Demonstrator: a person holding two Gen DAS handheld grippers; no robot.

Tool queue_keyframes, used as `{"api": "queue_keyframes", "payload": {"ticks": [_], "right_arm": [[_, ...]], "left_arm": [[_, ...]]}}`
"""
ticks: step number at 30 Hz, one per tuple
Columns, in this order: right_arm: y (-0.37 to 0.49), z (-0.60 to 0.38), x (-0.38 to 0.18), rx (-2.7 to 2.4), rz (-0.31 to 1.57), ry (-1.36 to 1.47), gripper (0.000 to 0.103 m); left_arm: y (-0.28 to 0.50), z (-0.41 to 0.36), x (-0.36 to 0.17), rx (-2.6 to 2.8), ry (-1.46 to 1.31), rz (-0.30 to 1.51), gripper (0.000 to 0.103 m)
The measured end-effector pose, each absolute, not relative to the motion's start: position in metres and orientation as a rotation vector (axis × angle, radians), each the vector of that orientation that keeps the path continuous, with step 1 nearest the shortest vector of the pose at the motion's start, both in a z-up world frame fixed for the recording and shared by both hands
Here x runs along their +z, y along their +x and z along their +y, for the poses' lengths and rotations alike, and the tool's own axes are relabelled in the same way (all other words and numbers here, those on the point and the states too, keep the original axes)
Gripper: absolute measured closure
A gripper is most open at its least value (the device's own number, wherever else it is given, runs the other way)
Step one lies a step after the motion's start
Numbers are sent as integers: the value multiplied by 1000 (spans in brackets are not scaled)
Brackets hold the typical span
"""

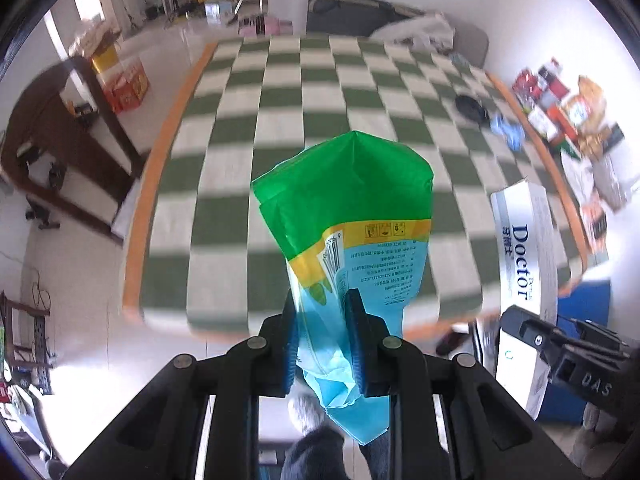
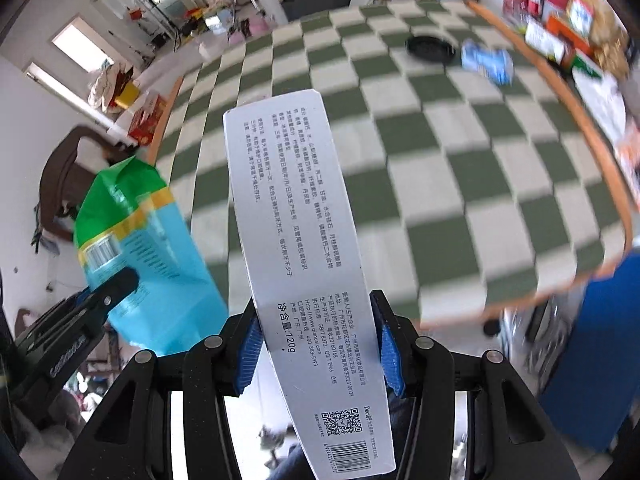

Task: Collect trash
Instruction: 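Lift the toothpaste box and snack bag and carry them toward the bin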

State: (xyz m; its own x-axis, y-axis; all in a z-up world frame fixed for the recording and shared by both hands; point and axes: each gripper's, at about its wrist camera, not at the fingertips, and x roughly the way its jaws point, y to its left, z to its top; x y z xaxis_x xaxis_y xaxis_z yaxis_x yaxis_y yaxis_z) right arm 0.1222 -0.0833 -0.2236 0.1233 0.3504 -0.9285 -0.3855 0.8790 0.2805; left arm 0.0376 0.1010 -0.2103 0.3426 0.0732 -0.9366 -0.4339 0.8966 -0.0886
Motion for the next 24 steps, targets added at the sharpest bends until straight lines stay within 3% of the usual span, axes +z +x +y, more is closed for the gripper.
{"api": "queue_keyframes", "payload": {"ticks": [6,12,24], "right_arm": [[41,-111,-268,589,1479,-49,51],[-14,-131,-352,625,1653,-96,51],[-21,-150,-568,514,1833,-55,51]], "left_arm": [[-16,75,-264,338,-398,1310,85],[-54,54,-345,365,-469,1458,85],[-38,65,-580,328,-761,1633,83]]}}
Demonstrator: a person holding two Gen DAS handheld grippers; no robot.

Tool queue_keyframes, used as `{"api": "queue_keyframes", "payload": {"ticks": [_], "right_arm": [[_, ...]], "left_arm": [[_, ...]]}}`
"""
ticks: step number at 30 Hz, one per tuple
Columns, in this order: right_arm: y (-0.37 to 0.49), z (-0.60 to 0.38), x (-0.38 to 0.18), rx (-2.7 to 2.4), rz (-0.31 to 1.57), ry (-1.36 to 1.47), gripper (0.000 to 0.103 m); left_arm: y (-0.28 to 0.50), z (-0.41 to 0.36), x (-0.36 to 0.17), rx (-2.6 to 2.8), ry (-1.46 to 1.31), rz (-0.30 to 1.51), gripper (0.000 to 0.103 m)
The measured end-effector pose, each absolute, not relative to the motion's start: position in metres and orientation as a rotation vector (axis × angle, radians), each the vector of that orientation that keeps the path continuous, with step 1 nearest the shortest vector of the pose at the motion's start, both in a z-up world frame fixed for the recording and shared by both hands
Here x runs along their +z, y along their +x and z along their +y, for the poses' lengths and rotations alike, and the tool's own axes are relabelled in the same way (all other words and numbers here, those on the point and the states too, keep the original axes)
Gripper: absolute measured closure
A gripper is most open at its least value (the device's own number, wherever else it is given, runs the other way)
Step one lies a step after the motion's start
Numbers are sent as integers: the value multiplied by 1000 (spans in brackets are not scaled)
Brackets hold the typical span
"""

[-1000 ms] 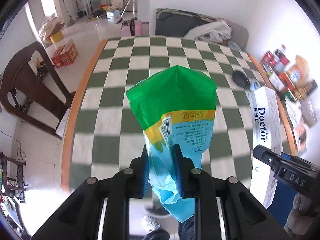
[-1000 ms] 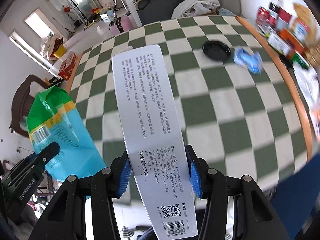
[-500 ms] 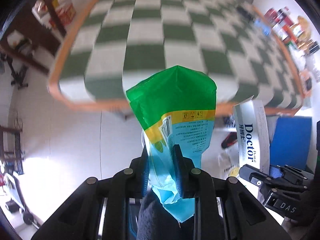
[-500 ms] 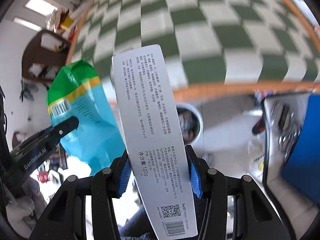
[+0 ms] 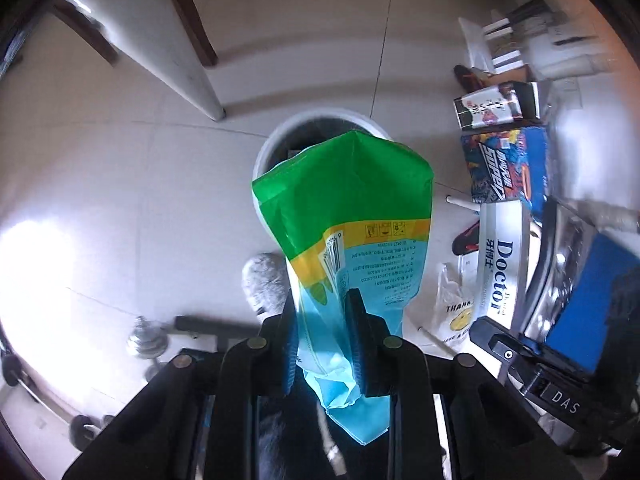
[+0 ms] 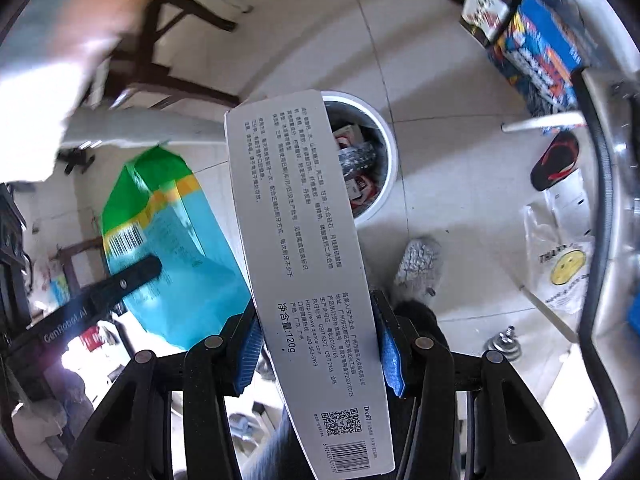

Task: Collect trash
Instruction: 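Lift the toothpaste box and snack bag and carry them toward the bin, then open both tools over the bin to drop box and bag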

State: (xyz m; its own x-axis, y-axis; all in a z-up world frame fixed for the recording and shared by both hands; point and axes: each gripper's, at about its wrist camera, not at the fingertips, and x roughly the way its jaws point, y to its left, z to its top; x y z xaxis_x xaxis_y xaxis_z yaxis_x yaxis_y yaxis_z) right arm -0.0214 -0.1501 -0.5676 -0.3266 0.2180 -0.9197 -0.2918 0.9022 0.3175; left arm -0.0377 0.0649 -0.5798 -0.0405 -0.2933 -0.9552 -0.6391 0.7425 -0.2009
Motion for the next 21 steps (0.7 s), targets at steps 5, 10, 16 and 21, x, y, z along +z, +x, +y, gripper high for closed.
{"api": "queue_keyframes", "payload": {"ticks": [5,10,16,21], "right_arm": [[10,-140,-662,472,1860,64,51],[33,-124,-741,470,1879,143,51],[44,-105,-819,454,1957,191,44],[44,-93,-829,443,1884,92,4]], "left_arm": [[-12,73,-648,305,-758,1650,75],[8,85,-698,306,-726,1687,65],[8,96,-717,380,-653,1665,13],[-8,102,-720,428,-582,1675,0]]}}
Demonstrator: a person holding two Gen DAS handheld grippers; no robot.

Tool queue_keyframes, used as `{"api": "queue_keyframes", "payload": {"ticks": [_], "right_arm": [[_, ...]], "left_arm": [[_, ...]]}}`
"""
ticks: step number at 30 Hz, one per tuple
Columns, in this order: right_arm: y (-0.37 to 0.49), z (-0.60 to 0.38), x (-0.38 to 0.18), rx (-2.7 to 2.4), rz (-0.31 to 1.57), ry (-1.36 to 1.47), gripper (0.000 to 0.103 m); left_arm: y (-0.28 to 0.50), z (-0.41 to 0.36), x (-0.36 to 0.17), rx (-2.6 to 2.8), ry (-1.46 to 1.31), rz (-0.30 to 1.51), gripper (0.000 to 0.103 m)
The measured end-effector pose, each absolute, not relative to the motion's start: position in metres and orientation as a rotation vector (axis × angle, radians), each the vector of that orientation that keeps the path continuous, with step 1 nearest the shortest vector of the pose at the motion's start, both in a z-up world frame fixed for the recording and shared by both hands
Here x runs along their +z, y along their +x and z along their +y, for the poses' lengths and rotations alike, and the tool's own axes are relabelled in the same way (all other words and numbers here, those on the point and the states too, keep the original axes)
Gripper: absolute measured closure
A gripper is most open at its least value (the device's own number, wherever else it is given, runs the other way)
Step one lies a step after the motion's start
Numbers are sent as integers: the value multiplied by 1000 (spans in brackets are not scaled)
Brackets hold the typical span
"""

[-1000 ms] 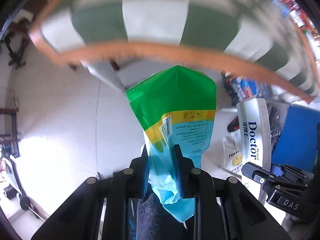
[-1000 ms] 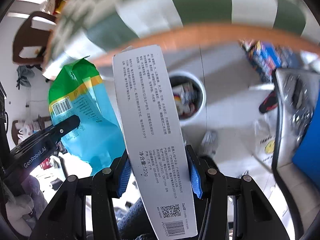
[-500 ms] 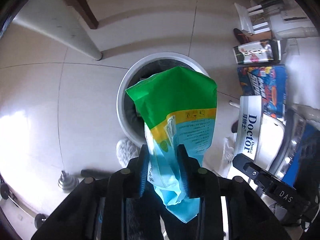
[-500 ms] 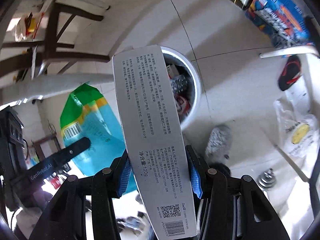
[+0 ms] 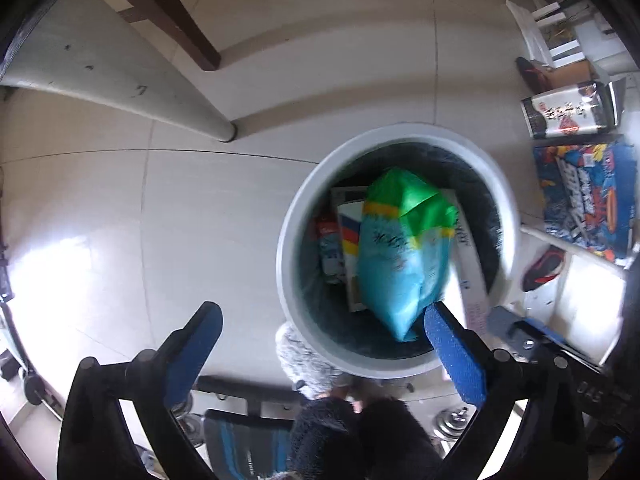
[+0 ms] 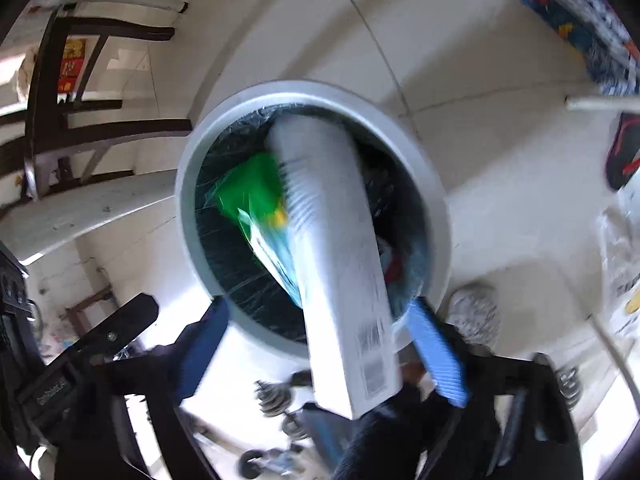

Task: Collect trash
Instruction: 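Open both tools over the bin to drop box and bag, then swing both open tools back up toward the table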

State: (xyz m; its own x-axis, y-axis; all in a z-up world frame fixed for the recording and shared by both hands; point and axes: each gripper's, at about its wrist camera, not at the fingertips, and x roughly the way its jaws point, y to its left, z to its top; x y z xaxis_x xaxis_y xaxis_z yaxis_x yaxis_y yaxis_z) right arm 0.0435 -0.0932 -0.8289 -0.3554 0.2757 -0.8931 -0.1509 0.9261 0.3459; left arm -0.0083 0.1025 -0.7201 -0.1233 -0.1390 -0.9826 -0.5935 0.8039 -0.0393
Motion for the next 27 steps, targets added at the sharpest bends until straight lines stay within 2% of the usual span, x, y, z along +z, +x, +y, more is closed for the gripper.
{"api": "queue_keyframes", "payload": {"ticks": [3,11,20,27], "right_arm": [[39,-85,-817,425,1812,-35,0],[32,-85,-793,402,1675,-277,0],[22,-101,-756,410,1645,-331,0],[11,-114,-700,418,1624,-330,0]], "left_arm": [[-19,101,-717,450,-546,1677,0],[-34,90,-702,485,-497,1650,0],[-47,73,-669,471,-513,1637,0],[-63,61,-621,474,-529,1621,0]]}}
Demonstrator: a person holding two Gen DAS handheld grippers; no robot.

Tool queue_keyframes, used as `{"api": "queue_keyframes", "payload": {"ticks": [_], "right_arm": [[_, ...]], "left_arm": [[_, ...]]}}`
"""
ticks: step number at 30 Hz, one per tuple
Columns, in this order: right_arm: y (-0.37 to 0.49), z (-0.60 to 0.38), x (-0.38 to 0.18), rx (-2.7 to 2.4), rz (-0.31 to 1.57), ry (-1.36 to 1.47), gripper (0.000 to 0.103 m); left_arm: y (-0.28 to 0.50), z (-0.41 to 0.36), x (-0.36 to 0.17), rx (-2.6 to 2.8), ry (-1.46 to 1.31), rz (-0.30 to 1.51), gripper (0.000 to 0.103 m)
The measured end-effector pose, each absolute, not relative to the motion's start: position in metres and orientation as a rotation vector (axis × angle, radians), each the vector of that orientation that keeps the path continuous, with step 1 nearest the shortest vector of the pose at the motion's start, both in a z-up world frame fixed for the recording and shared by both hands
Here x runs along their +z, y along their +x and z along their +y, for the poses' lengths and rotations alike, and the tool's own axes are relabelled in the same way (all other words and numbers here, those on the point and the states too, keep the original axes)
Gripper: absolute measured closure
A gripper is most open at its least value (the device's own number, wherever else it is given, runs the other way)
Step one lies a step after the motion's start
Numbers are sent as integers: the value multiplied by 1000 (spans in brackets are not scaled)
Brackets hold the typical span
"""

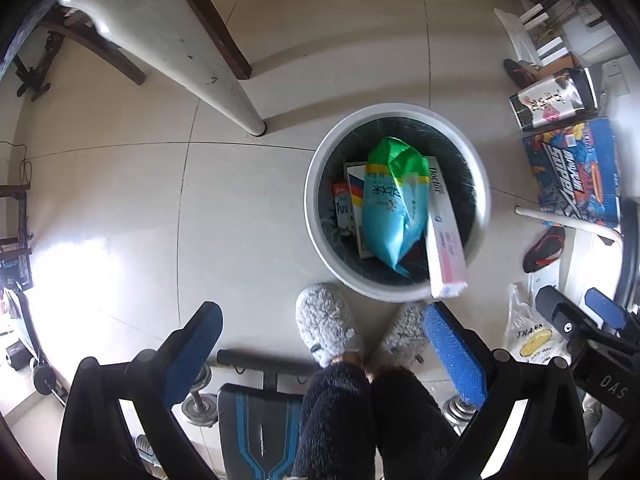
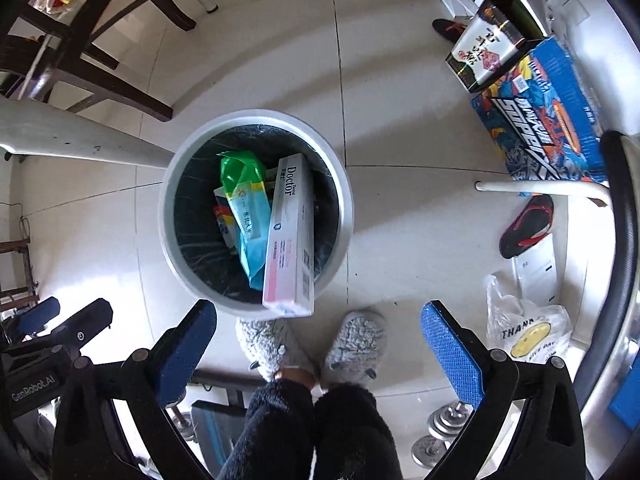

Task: Collect trash
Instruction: 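Swing both open tools back up toward the table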

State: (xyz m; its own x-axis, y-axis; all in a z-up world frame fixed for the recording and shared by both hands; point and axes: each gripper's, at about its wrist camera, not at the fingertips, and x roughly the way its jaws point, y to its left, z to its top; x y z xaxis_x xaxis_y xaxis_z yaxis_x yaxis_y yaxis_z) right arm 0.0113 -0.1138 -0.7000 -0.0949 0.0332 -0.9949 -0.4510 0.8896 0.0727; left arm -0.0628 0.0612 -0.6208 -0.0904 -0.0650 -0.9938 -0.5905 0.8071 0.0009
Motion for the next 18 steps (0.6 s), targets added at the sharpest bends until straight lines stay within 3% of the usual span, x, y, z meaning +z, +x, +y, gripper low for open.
{"api": "queue_keyframes", "payload": {"ticks": [18], "right_arm": [[-15,-146,-456,471,1565,-292,0]], "left_arm": [[-90,25,-417,441,-493,1566,0]]}}
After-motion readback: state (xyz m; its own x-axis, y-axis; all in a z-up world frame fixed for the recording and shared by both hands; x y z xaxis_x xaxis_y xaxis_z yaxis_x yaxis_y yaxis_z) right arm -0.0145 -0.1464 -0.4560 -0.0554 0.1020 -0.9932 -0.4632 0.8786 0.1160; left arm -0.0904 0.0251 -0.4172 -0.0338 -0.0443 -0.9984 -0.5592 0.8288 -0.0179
